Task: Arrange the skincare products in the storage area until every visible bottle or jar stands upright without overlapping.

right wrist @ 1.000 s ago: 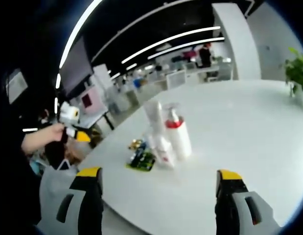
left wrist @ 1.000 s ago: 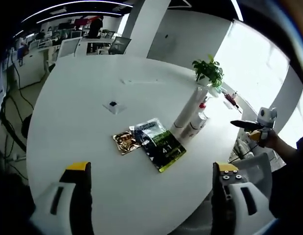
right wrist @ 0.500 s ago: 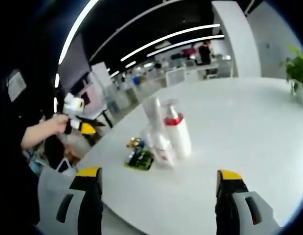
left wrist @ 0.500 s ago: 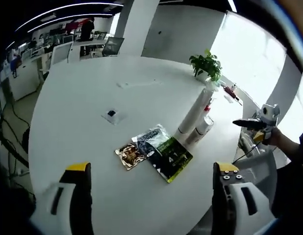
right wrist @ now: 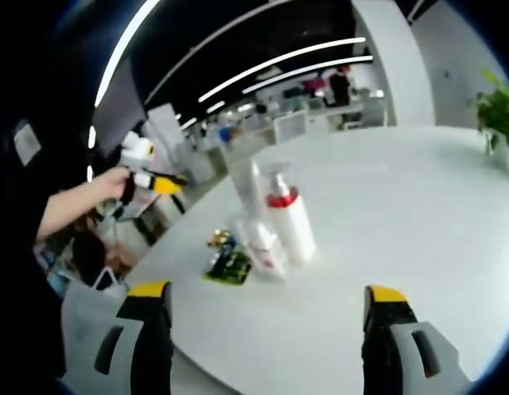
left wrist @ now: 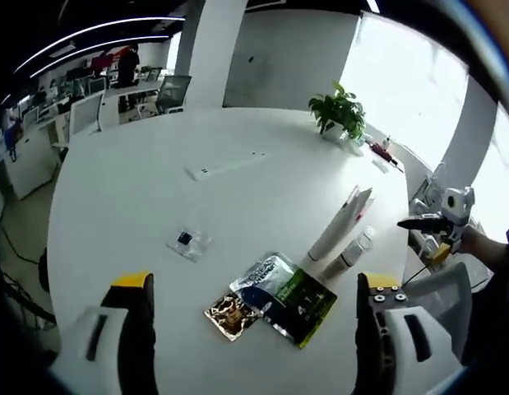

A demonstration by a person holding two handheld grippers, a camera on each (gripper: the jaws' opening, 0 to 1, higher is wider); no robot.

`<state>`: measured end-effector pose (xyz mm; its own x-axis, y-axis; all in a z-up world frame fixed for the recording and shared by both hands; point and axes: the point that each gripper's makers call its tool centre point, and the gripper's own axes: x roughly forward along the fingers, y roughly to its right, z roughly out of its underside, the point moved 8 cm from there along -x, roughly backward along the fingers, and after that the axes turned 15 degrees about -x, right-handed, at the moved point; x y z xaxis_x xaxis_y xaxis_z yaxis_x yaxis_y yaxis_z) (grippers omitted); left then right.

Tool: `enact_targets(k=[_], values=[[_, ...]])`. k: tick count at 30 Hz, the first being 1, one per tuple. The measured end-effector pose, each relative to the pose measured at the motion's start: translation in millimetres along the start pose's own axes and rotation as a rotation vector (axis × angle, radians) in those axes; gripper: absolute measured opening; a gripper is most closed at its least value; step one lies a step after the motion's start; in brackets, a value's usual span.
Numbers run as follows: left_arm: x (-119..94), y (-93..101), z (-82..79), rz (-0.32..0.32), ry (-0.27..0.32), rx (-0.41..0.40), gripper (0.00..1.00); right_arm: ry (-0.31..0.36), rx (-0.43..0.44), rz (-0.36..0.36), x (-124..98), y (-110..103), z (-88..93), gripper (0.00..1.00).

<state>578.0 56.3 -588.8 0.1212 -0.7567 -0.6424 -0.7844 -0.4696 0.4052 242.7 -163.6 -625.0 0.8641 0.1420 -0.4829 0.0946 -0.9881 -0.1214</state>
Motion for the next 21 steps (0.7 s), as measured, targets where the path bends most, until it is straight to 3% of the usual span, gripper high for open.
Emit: enact_targets(k=[21], values=[[53,-30.8,-16.7,-0.037,-0.088,0.024,0.94,-0.026,0.03,0.029,7,13,7.2,0.98]])
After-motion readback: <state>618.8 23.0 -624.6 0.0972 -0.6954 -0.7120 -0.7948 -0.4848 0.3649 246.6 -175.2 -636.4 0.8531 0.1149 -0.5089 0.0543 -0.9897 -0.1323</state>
